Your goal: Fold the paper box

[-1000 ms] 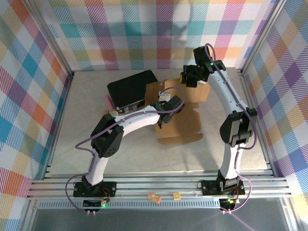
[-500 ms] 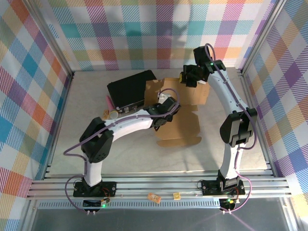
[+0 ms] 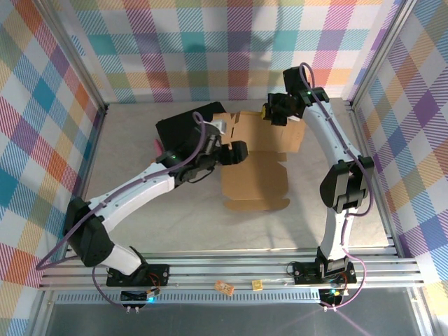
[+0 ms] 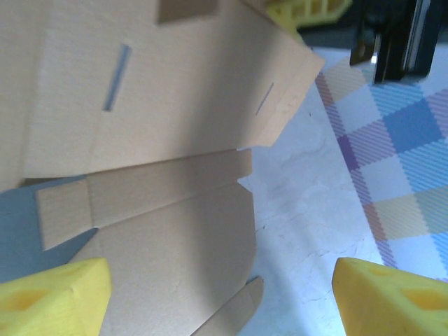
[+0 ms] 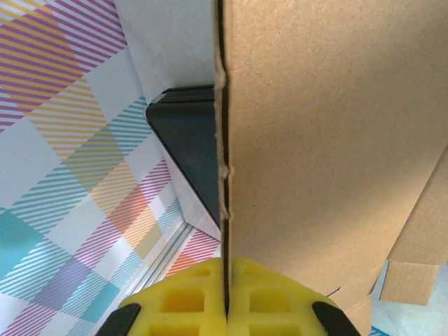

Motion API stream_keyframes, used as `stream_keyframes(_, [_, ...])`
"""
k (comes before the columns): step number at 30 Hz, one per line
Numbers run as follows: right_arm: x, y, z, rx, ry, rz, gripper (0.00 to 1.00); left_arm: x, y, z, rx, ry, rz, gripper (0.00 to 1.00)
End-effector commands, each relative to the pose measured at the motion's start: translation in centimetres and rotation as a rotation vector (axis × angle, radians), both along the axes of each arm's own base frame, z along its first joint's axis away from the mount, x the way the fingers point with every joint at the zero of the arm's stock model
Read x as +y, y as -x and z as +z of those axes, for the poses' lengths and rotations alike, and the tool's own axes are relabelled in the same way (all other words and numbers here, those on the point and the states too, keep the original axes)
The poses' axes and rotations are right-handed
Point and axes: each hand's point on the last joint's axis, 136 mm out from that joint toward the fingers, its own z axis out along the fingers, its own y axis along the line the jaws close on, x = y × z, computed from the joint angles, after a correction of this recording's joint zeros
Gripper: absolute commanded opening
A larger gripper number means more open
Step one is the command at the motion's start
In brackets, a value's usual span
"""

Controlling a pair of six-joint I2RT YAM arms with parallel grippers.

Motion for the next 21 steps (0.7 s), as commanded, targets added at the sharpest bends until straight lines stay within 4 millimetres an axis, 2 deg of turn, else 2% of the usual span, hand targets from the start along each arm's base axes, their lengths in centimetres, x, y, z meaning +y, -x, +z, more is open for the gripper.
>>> stream_keyframes(1, [0.4, -0.6, 0.4, -0.040, -0.008, 0.034, 0.00, 2.6, 0.6, 1.9, 0.034, 0.066, 0.016, 0.80])
stream_keyframes(3, [0.4, -0.5, 0.7, -0.051, 0.004, 0.055, 0.00, 5.8, -0.6, 1.7, 0.042, 0.044, 0.073, 0.74])
stream_keyframes(6, [0.6, -0.3, 0.7, -0.069, 0.025, 0.108, 0.00, 9.5, -2.6, 0.5, 0.054, 0.016, 0.098, 0.60])
stream_keyframes(9, [0.9, 0.0, 0.3, -0.080, 0.034, 0.169, 0.00, 11.6, -5.2, -0.9, 0.042, -0.021, 0.104, 0.40])
stream_keyframes(11, [1.2, -0.1, 0.2, -0.111, 0.042, 0.215, 0.00, 12.5, -7.0, -1.7, 0.033, -0.025, 0.117, 0.31])
stream_keyframes(13, [1.4, -0.5, 0.5, -0.169, 0.056, 0.257, 0.00, 12.3, -8.6, -2.4, -0.002, -0.010, 0.097, 0.26])
stream_keyframes(16, [2.1, -0.9, 1.0, -0.267, 0.061, 0.311, 0.00, 10.4, -9.8, -4.3, 0.014, 0.035, 0.009, 0.16])
stream_keyframes(18, [2.4, -0.8, 1.1, -0.324, 0.076, 0.357, 0.00, 9.6, -9.9, -6.1, 0.065, 0.041, -0.008, 0.15])
stream_keyframes(21, [3.3, -0.2, 0.4, -0.395, 0.069, 0.428, 0.00, 9.6, -9.2, -7.9, 0.089, 0.020, 0.005, 0.17])
